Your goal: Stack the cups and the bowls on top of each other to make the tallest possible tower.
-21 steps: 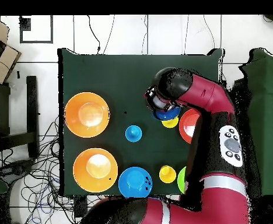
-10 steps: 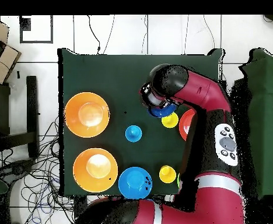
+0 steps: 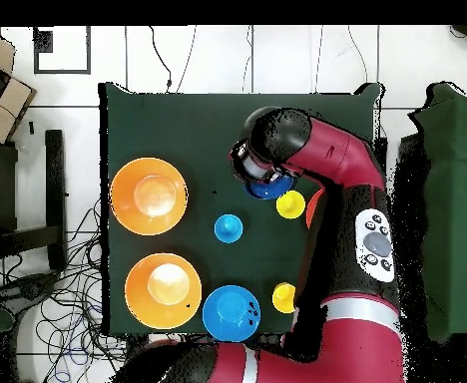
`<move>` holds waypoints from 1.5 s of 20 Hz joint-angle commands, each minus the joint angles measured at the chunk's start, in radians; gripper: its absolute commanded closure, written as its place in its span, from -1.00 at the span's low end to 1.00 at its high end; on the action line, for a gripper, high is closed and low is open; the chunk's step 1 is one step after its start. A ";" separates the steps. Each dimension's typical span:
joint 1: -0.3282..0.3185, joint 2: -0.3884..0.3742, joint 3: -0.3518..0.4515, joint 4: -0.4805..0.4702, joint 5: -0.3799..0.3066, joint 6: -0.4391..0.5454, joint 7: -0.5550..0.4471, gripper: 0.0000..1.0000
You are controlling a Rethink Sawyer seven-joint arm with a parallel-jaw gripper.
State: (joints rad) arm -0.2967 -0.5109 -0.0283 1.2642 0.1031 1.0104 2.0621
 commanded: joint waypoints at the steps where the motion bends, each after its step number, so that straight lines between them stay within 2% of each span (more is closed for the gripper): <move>1: 0.029 0.037 0.009 -0.004 0.024 0.042 0.199 1.00; 10: 0.021 0.085 -0.008 -0.074 0.050 0.075 0.194 1.00; 20: 0.048 0.083 -0.028 -0.050 0.099 0.064 0.223 1.00; 30: 0.062 0.087 -0.048 -0.049 0.141 0.094 0.239 1.00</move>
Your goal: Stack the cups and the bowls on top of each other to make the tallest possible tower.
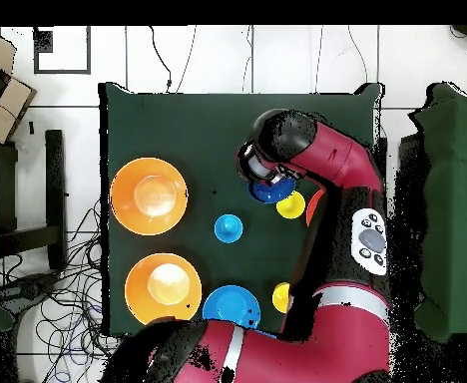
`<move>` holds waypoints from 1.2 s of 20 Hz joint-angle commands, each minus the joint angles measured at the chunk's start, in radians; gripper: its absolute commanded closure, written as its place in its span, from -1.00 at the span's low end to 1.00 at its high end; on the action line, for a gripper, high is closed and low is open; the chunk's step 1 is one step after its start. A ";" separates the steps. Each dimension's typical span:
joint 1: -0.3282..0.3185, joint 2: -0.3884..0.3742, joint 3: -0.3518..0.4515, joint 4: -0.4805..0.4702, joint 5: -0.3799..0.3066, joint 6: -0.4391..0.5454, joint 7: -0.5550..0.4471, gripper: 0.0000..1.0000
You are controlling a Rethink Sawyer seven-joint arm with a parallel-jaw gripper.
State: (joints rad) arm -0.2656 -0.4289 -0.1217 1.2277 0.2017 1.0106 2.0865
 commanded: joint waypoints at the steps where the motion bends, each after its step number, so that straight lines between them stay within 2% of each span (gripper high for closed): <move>1: 0.031 0.005 0.045 -0.011 0.048 0.098 0.215 1.00; 7: 0.032 0.015 0.042 -0.019 0.075 0.125 0.224 1.00; 15: 0.051 -0.007 0.015 -0.039 0.076 0.183 0.238 1.00; 24: 0.053 0.015 0.003 -0.106 0.091 0.241 0.264 1.00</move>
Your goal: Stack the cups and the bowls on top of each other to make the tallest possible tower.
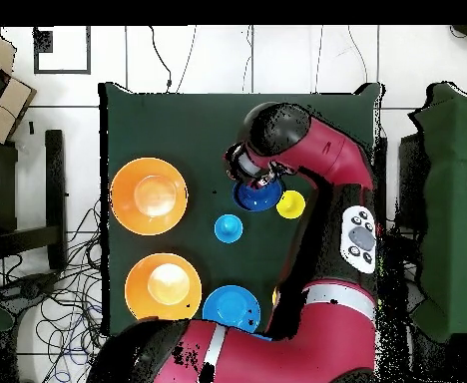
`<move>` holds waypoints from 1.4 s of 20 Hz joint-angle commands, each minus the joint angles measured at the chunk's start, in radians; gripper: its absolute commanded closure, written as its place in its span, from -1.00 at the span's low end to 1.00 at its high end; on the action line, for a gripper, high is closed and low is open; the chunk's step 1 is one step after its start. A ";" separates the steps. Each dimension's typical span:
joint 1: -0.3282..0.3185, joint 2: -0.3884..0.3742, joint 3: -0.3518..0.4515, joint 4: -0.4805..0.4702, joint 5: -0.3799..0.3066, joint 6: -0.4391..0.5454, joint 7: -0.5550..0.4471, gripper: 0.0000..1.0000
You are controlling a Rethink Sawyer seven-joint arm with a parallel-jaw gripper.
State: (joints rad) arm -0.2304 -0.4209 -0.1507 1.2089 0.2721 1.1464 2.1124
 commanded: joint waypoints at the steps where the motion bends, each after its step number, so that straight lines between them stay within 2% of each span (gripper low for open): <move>1: 0.019 0.006 0.030 -0.088 0.023 0.108 0.241 1.00; 6: 0.019 0.028 0.024 -0.104 0.039 0.102 0.247 1.00; 18: 0.053 0.038 0.006 -0.064 0.092 0.052 0.288 1.00; 28: 0.071 0.048 0.006 -0.071 0.099 0.051 0.319 1.00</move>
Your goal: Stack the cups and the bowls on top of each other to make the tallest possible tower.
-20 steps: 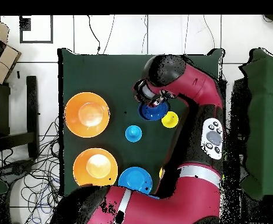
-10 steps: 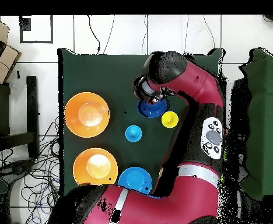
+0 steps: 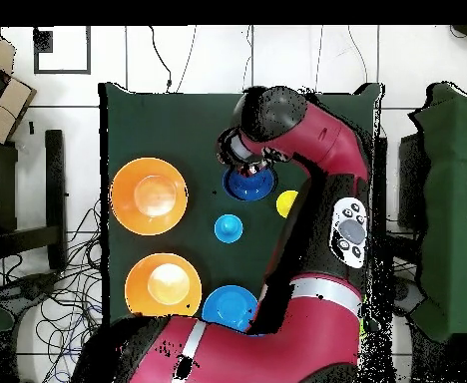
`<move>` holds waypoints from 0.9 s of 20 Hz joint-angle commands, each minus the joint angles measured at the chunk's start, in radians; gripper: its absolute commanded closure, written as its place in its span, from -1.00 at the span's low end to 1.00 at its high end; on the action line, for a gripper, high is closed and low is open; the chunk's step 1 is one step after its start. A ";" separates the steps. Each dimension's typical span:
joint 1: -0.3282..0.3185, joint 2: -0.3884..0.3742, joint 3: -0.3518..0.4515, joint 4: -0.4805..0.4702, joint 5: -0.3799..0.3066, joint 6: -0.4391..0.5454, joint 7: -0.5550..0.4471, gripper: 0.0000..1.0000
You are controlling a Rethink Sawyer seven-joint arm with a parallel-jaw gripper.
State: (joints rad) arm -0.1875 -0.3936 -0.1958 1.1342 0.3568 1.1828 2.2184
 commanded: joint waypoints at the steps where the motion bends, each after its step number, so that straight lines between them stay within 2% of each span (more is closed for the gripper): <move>1: 0.028 0.019 0.051 0.008 0.015 0.012 0.212 1.00; 15: 0.025 -0.014 0.043 0.080 0.037 -0.001 0.225 1.00; 18: 0.024 -0.004 0.045 0.069 0.046 0.010 0.241 1.00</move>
State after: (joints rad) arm -0.1704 -0.3809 -0.1958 1.1392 0.3694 1.1828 2.2369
